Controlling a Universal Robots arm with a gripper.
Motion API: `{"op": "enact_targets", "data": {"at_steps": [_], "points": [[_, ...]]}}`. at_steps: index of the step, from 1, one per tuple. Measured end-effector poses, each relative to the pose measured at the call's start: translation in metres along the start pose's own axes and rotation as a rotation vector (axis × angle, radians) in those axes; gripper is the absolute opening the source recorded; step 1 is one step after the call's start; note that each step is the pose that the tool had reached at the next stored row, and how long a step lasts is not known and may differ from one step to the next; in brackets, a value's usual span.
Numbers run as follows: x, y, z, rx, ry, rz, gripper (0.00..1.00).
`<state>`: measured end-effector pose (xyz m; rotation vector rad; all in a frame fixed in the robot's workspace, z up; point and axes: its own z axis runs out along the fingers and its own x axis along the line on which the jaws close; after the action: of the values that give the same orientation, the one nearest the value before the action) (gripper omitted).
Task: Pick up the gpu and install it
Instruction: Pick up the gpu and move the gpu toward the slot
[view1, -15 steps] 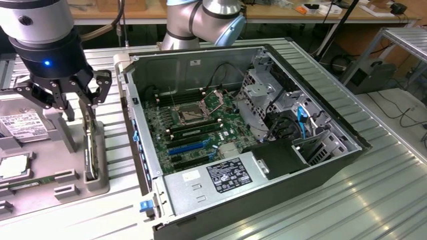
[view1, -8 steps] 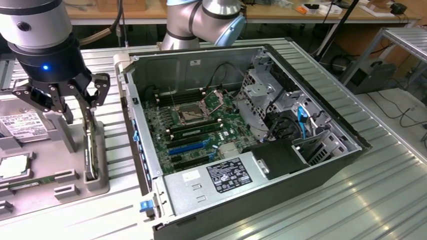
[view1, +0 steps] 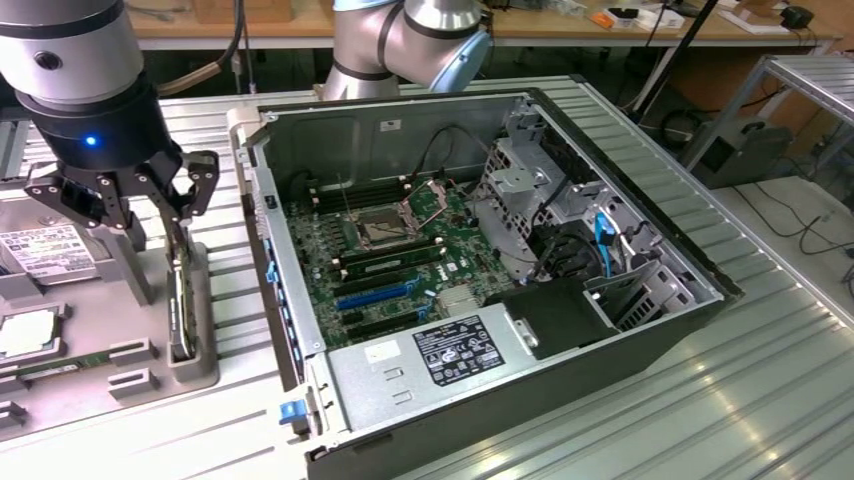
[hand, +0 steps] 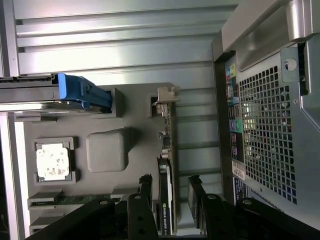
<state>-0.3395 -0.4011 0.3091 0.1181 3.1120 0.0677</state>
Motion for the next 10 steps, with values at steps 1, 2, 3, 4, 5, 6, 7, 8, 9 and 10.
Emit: {"op": "enact_targets", "data": {"at_steps": [1,2,3,4,5,6,7,8,9,10], "points": [[0.0001,0.0,0.0004,0.0,0.0,0.0,0.42],[0.0005,-0.0002,0.0014,0.0,0.0001,0.0,0.42],[0.0007,-0.0003,0.0023,0.0,0.0,0.0,0.42],[0.0009,-0.0003,0.0029,0.0,0.0,0.0,0.42],[0.001,-0.0003,0.0033,0.0,0.0,0.0,0.42],[0.0011,-0.0004,0.0047,0.0001,0.0001,0.0,0.42],[0.0012,-0.0005,0.0054,0.0001,0.0001,0.0,0.42],[0.0013,-0.0005,0.006,0.0002,0.0,0.0,0.42],[0.0014,-0.0006,0.007,0.0002,0.0,0.0,0.42],[0.0015,-0.0006,0.0079,0.0002,0.0,0.0,0.42]]}}
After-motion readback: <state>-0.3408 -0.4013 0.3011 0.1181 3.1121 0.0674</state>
